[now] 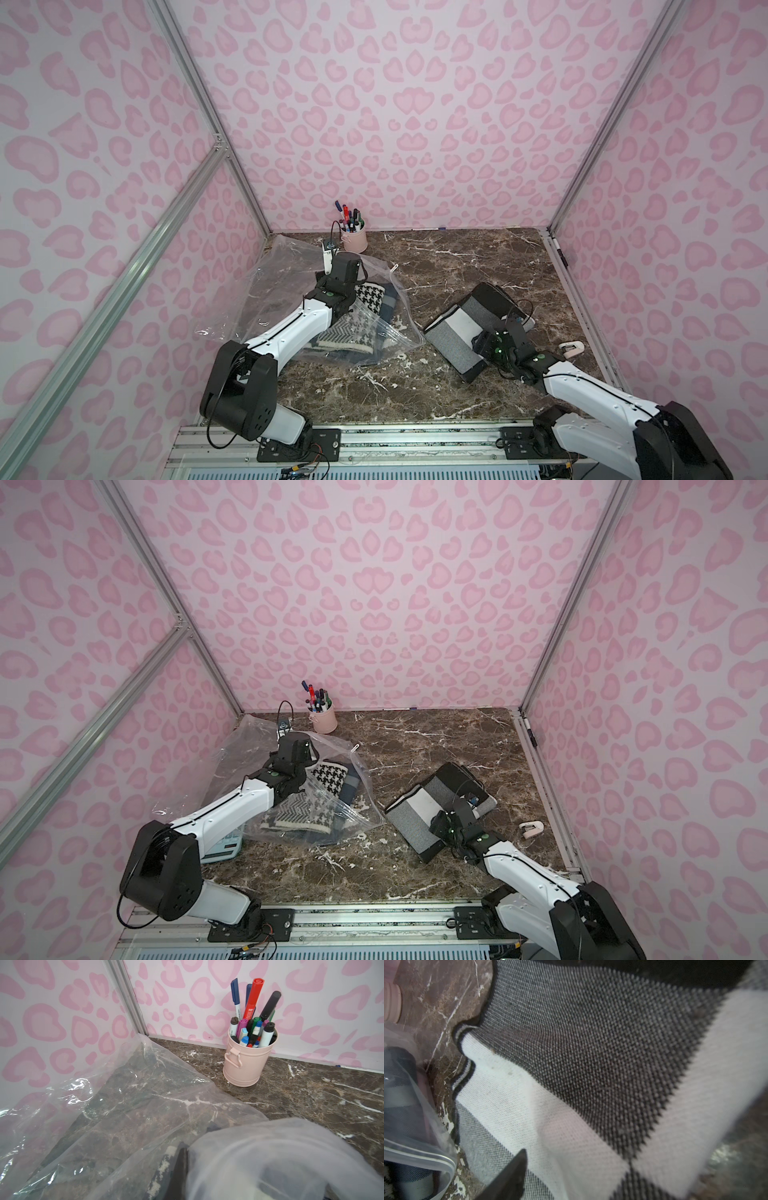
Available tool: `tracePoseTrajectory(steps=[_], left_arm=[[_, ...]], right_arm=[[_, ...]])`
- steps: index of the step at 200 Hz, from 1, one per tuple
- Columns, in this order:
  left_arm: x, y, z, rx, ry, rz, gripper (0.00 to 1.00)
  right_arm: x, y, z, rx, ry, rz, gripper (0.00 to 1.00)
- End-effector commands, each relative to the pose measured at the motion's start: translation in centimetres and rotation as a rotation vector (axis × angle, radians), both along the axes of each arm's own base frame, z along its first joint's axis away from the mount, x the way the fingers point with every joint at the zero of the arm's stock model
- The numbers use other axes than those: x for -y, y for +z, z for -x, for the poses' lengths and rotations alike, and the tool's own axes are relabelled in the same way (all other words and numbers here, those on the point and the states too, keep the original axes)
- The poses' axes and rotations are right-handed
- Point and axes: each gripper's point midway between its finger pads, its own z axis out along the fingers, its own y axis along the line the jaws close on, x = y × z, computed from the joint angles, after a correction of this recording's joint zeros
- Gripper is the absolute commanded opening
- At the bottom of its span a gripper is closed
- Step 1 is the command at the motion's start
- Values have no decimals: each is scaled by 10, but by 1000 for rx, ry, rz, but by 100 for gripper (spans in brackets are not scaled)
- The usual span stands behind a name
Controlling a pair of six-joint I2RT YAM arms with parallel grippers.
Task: Take the blanket out of the vacuum bag
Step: Place the blanket at the center of the board, then pick up the blanket at the center of the board.
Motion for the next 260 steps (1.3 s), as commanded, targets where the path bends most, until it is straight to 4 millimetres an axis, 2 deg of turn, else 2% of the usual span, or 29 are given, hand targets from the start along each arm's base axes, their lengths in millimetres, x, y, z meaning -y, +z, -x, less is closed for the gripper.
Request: tracePoseTrajectory(steps=[1,22,38,48,64,82,108,129,169,183,217,260], left_arm=[[8,7,-2,34,-49,38,4],[8,5,2,33,-58,51,4],[8,2,4,29,-62,52,4],[9,1,4,24,-68,50,4],[11,-1,2,17,-78,51,4],[17,-4,1,18,-111,73,4],[36,-8,3,12,-214,127,4],[37,-9,8,6,-234,133,4],[15,-14,16,-15,-164,113,4],[11,-15,16,-15,-156,127,4],[8,-17,16,-27,-150,128,4],[6,-22,16,-40,-143,114,4]], right_arm=[[14,3,15,-28,-23,76,99],[14,12,29,-20,-7,103,99],[16,29,37,3,2,174,99],[17,47,35,38,8,228,99],[7,70,26,88,83,298,99],[-18,81,10,121,265,402,99],[-60,69,-8,129,554,536,99],[-82,55,-13,135,724,572,99],[-84,29,-9,99,824,611,99],[-92,24,-8,109,868,605,99],[-94,13,-8,58,920,653,99],[-102,-2,-1,-6,982,623,99]])
